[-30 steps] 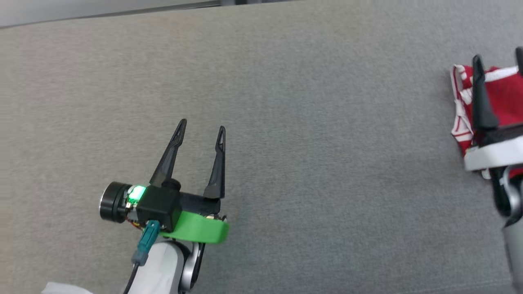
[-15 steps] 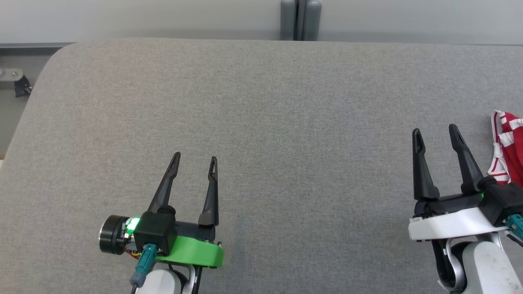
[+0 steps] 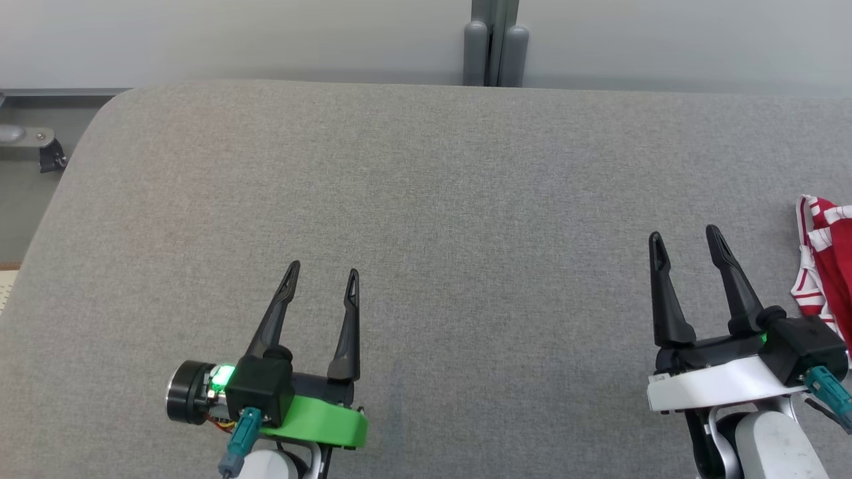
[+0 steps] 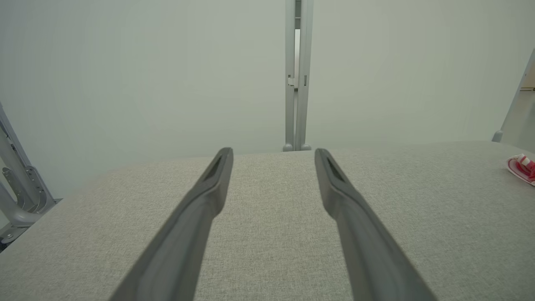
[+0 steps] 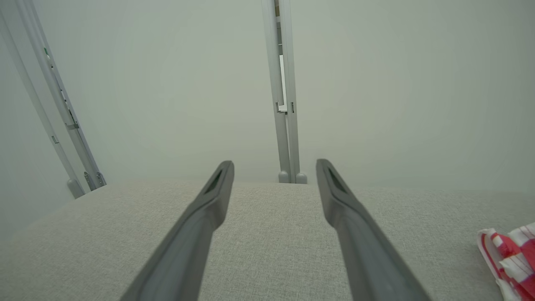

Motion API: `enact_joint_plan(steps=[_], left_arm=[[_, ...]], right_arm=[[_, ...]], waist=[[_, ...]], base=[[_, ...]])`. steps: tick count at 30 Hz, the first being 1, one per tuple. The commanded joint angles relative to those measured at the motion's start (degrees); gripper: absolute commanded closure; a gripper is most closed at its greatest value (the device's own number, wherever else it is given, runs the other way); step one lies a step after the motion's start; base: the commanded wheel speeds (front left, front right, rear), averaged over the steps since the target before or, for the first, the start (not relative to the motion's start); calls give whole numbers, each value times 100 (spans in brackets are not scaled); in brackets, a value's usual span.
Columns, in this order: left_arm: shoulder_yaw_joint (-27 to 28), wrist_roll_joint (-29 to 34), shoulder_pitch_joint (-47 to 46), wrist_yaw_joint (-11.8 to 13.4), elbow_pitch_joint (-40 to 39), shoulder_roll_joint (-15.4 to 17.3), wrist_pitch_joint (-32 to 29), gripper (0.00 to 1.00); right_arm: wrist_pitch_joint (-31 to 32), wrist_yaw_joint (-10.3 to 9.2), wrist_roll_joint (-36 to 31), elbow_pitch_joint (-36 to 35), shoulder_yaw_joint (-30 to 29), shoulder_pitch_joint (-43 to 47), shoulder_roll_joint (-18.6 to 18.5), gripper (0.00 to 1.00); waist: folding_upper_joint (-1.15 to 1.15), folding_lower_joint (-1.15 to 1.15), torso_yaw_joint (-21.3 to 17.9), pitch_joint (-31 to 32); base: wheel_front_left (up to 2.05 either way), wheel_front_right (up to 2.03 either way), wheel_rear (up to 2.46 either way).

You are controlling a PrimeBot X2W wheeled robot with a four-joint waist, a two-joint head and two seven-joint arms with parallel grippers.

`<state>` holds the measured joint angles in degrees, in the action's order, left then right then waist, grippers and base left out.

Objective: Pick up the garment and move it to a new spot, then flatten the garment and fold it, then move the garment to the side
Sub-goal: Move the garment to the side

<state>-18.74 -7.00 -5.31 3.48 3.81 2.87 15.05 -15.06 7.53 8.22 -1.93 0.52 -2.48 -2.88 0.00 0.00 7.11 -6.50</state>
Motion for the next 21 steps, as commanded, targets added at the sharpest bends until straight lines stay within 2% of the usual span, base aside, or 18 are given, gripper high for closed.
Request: enact_joint_plan(steps=[1,21], left_arm=[[9,9,67,-21,-21,8,15,0],[103,-258,94,-121,26,8,15,0]], right_arm=[[-12,-11,45,-13,3,52,-5,0],[-12,-11,15,65,-128,74,-3,0]], waist=[[0,0,-19,-7],[0,0,-88,-43]], base=[[0,0,0],[0,0,0]])
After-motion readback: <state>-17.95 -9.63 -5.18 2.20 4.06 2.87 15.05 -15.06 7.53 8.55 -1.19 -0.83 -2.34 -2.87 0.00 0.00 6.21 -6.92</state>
